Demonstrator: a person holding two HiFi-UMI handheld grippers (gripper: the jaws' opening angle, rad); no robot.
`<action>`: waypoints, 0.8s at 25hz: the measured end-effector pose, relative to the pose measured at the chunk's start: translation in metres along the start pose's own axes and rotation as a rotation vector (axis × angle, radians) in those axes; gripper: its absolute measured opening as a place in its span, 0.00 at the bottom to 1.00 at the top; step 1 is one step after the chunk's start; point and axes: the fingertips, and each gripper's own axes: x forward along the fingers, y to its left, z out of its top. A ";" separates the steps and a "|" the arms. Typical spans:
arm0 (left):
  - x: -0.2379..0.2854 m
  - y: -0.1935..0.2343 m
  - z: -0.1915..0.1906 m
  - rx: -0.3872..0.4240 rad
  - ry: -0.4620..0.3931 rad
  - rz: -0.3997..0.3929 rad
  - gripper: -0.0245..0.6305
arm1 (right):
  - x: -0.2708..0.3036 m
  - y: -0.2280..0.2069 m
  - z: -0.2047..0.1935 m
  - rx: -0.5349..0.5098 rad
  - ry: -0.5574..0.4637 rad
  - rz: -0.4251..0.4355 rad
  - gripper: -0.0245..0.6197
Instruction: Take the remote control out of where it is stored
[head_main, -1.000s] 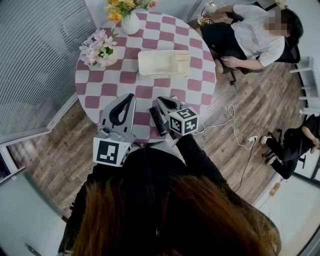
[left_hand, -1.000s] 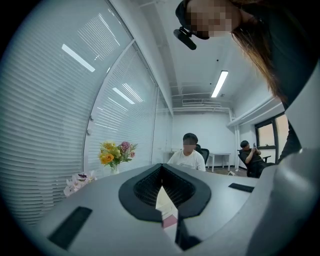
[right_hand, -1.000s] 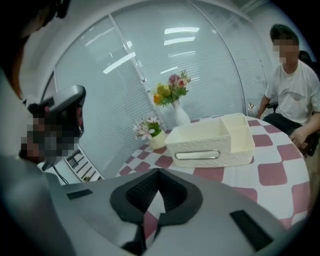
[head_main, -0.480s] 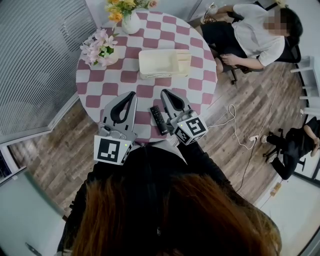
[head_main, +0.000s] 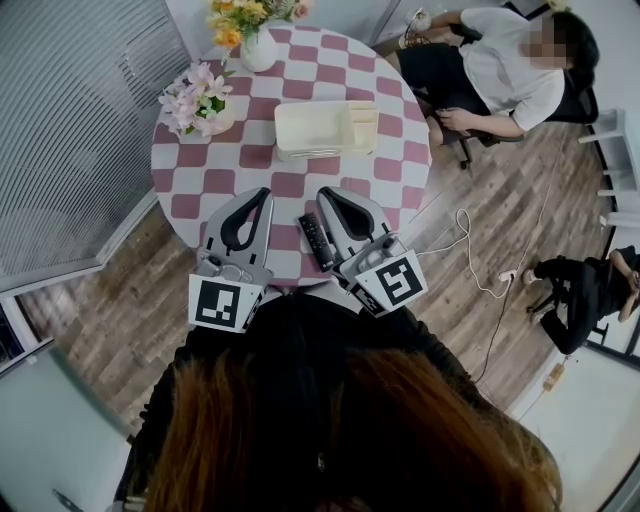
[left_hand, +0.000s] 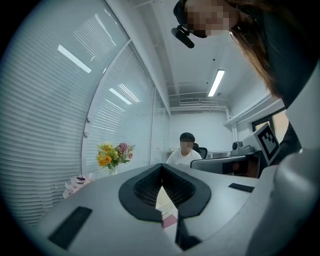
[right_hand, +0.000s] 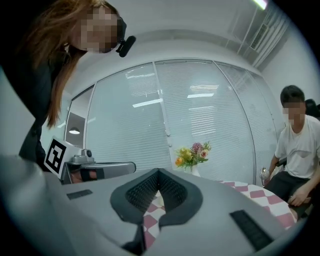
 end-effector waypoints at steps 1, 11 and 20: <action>0.000 0.000 0.001 0.004 0.000 0.000 0.05 | -0.002 0.000 0.001 0.006 -0.003 -0.002 0.06; -0.005 0.004 0.001 0.012 -0.010 0.015 0.05 | -0.013 -0.009 0.006 -0.038 0.005 -0.076 0.06; -0.006 0.002 0.002 0.015 -0.016 0.006 0.05 | -0.014 -0.009 0.009 -0.069 0.013 -0.095 0.06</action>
